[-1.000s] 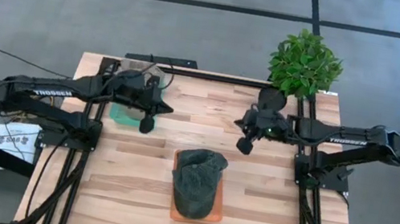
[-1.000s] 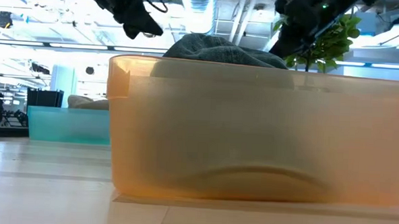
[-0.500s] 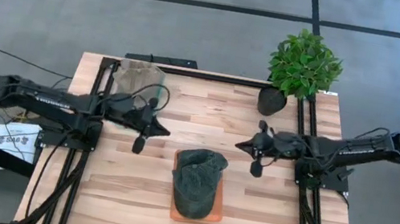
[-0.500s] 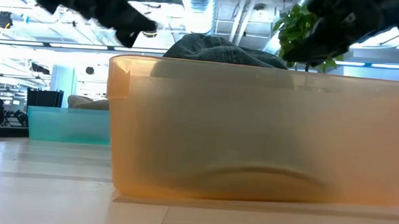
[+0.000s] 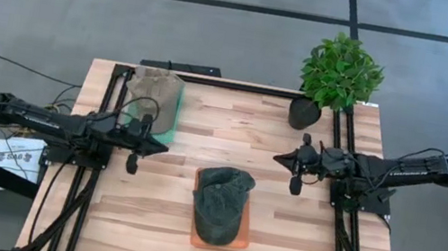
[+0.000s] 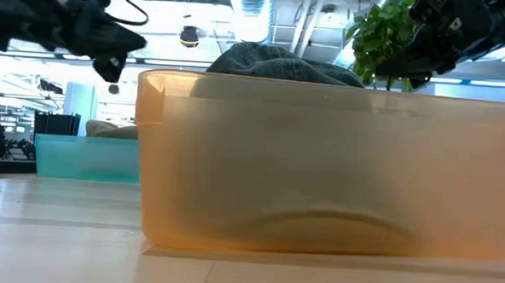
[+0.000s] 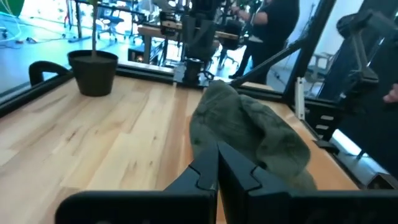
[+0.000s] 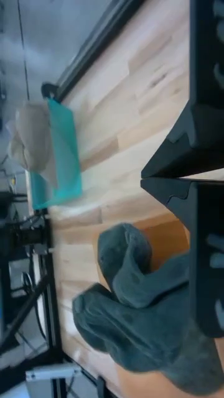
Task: Pick & Place hat
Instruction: Return to Home Position
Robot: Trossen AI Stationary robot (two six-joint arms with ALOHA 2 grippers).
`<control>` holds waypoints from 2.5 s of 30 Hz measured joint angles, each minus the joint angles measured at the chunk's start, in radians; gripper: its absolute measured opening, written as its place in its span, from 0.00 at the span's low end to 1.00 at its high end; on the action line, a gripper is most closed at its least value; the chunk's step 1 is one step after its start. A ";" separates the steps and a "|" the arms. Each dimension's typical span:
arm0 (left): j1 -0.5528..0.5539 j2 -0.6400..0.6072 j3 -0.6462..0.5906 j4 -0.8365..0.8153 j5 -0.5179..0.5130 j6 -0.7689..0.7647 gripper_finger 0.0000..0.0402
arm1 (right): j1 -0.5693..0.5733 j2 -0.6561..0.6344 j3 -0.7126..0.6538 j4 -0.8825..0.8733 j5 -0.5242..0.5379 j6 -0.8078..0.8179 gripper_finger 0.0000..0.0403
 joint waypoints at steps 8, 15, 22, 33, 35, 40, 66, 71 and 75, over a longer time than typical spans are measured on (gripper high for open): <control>-0.146 -0.195 -0.113 -0.001 -0.127 -0.007 0.00 | -0.034 -0.002 0.000 0.000 0.006 0.000 0.00; -0.161 -0.384 -0.165 -0.073 -0.099 0.054 0.00 | -0.047 -0.002 0.000 0.000 0.005 0.000 0.00; -0.104 -0.545 -0.164 -0.191 0.000 0.108 0.00 | -0.047 -0.002 0.000 0.000 0.005 0.000 0.00; -0.068 -0.532 -0.164 -0.214 0.071 0.077 0.00 | -0.042 -0.017 0.000 -0.031 -0.032 0.010 0.00; -0.068 -0.526 -0.164 -0.214 0.068 0.076 0.00 | -0.035 -0.034 0.000 -0.076 -0.032 0.017 0.00; -0.068 -0.524 -0.164 -0.214 0.067 0.073 0.00 | 0.001 -0.091 0.000 -0.169 -0.043 0.014 0.00; -0.068 -0.524 -0.164 -0.214 0.064 0.072 0.00 | -0.066 -0.723 -0.296 -0.155 -0.245 -0.077 0.00; -0.067 -0.524 -0.164 -0.213 0.064 0.072 0.00 | -0.075 -0.723 -0.285 -0.235 -0.283 -0.071 0.00; -0.067 -0.524 -0.164 -0.213 0.064 0.072 0.00 | -0.072 -0.724 -0.288 -0.254 -0.285 -0.093 0.00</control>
